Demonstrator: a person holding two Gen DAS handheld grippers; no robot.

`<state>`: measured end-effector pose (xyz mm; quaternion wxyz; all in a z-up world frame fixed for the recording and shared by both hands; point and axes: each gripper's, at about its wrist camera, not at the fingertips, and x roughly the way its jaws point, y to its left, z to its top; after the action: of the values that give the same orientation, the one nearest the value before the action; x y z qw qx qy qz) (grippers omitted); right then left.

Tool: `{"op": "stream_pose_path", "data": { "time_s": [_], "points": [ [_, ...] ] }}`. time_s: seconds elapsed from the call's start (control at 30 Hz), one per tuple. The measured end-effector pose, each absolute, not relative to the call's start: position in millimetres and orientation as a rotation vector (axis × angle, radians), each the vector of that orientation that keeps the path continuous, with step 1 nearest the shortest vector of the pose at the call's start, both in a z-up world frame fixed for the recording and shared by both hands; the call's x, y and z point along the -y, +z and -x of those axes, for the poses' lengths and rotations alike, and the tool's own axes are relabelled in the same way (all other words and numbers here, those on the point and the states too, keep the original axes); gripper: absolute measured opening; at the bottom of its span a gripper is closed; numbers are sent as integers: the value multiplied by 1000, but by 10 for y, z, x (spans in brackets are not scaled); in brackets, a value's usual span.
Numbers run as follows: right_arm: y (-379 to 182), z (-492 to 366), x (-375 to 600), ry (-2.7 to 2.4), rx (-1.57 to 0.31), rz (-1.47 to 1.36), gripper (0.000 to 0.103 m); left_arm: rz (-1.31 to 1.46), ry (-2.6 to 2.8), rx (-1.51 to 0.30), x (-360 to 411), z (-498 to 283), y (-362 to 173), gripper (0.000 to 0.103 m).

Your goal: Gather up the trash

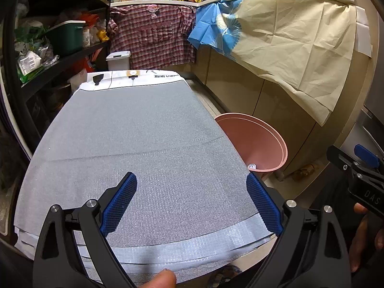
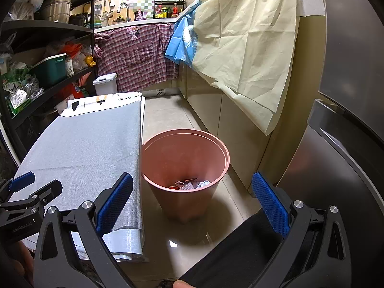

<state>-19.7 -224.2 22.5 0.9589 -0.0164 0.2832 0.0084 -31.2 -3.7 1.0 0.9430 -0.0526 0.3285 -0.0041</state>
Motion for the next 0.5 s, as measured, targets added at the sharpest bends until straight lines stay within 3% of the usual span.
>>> {"op": "stream_pose_path", "data": {
  "time_s": [0.5],
  "points": [
    [227,199,2235,18,-574,33,98,109,-14,-658,47,313,19,90]
  ]
}}
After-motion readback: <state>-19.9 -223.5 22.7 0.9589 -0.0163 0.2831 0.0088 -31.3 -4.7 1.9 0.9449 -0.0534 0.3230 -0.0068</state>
